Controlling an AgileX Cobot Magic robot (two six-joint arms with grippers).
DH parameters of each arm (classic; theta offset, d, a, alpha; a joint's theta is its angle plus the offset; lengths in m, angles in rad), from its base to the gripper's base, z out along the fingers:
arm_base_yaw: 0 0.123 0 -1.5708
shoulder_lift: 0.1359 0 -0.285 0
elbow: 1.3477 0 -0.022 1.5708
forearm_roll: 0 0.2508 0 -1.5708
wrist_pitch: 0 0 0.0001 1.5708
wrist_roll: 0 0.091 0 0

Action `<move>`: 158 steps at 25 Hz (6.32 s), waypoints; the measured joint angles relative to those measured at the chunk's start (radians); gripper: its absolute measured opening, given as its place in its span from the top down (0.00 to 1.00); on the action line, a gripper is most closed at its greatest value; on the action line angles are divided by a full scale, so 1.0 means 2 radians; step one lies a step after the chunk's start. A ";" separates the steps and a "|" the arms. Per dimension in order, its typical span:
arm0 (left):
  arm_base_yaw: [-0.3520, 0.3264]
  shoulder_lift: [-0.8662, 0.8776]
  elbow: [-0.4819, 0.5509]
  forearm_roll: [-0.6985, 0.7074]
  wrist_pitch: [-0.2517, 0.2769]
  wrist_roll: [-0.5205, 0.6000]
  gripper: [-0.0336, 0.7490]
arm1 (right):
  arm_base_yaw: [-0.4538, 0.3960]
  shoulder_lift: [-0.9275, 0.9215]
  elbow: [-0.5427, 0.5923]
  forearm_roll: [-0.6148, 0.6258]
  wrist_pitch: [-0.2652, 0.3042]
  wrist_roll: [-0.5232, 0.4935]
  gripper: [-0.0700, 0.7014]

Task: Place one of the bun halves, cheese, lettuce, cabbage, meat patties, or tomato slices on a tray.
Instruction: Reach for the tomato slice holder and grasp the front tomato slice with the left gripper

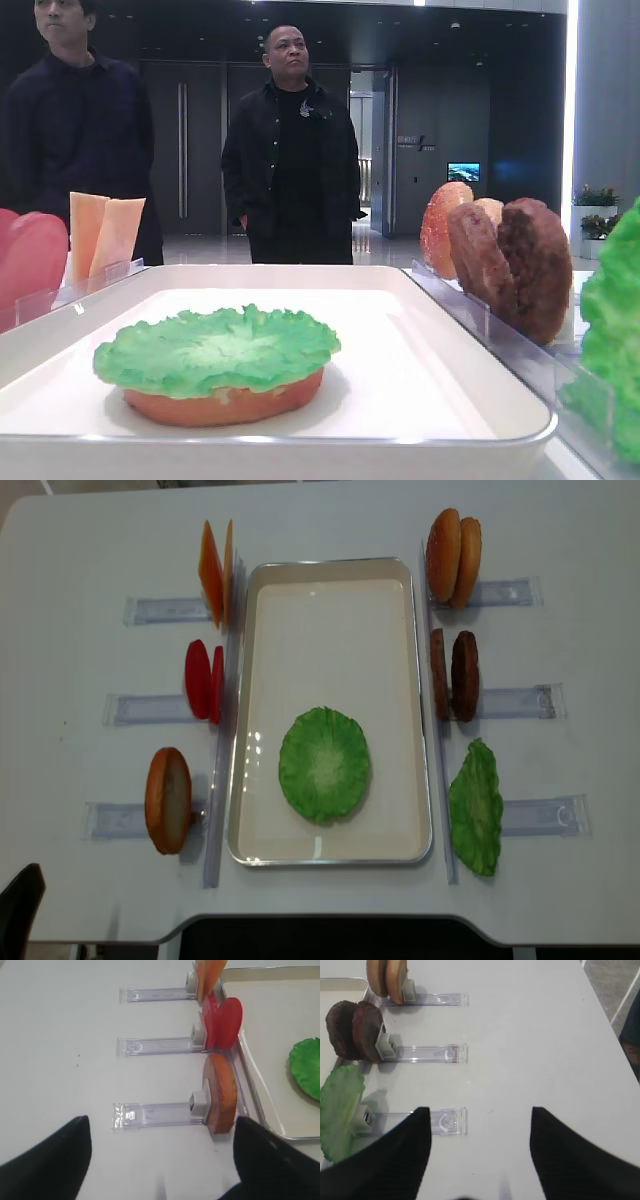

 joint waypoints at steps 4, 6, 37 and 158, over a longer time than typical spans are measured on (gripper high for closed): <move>0.000 0.000 0.000 -0.006 0.000 0.000 0.07 | 0.000 0.000 0.000 0.000 0.000 0.000 0.37; 0.000 0.000 0.000 -0.007 0.000 0.000 0.07 | 0.000 0.000 0.000 0.000 0.000 0.000 0.37; 0.000 0.269 -0.131 -0.008 0.069 -0.019 0.07 | 0.000 0.000 0.000 -0.001 0.000 0.000 0.37; -0.228 0.967 -0.475 0.070 0.014 -0.239 0.17 | 0.000 0.000 0.000 -0.001 0.000 0.000 0.37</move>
